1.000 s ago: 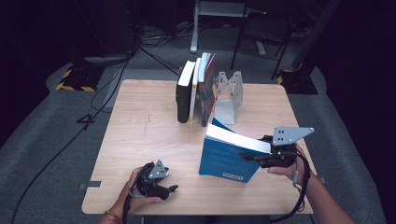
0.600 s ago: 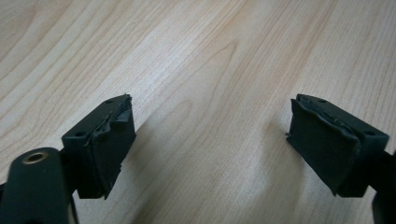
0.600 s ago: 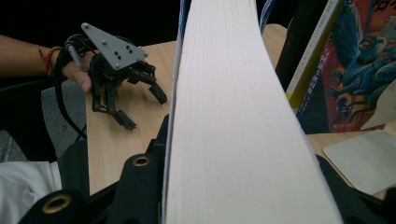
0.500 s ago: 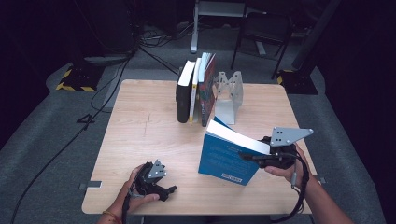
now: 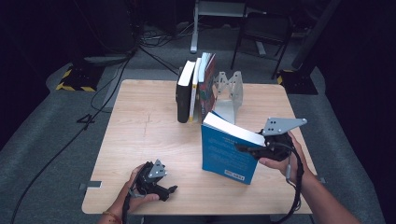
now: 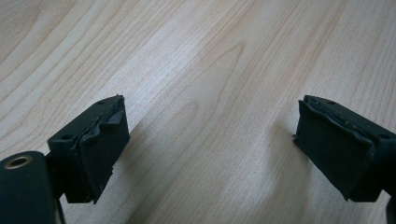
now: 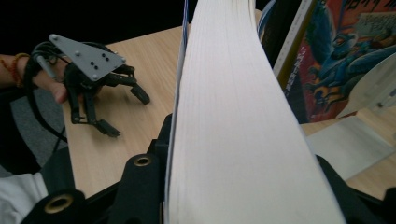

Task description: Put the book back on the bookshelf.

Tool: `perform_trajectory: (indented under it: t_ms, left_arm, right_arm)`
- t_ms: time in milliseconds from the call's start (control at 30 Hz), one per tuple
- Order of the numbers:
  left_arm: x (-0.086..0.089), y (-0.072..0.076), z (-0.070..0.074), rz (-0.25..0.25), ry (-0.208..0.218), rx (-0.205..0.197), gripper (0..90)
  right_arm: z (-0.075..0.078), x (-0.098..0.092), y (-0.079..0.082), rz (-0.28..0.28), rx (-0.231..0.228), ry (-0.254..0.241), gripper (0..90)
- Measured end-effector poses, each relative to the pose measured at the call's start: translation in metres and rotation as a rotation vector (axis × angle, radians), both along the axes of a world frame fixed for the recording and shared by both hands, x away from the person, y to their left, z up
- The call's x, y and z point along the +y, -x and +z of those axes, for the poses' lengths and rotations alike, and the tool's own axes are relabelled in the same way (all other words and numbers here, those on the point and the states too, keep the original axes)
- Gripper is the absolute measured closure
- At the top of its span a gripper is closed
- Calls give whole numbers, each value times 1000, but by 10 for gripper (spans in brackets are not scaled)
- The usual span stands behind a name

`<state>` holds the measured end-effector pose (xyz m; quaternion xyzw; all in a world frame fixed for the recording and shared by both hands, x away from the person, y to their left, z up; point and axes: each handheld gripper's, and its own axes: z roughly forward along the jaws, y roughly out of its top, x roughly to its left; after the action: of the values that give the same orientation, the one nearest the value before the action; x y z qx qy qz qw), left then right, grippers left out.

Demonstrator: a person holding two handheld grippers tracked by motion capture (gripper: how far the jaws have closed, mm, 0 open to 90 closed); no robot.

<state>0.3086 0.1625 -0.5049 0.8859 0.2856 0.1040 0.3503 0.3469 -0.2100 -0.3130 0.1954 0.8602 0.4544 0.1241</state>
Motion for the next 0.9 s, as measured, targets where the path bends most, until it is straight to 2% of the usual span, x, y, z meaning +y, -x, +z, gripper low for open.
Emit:
perform_trajectory:
  t_ms: [333,467,633,900]
  left_arm:
    - [0,0,0,0,-1,-1,100]
    - [1,1,0,-3,-1,-2,102]
    - [1,1,0,-2,-1,-2,102]
    - [1,1,0,-10,2,-1,102]
  right_arm:
    - [19,3,-15,-76,-31,87,605]
    - [20,-1,-23,-149,-47,68,605]
    - [24,-7,-35,-220,-92,51,605]
    - [27,-8,-60,-308,-110,53,605]
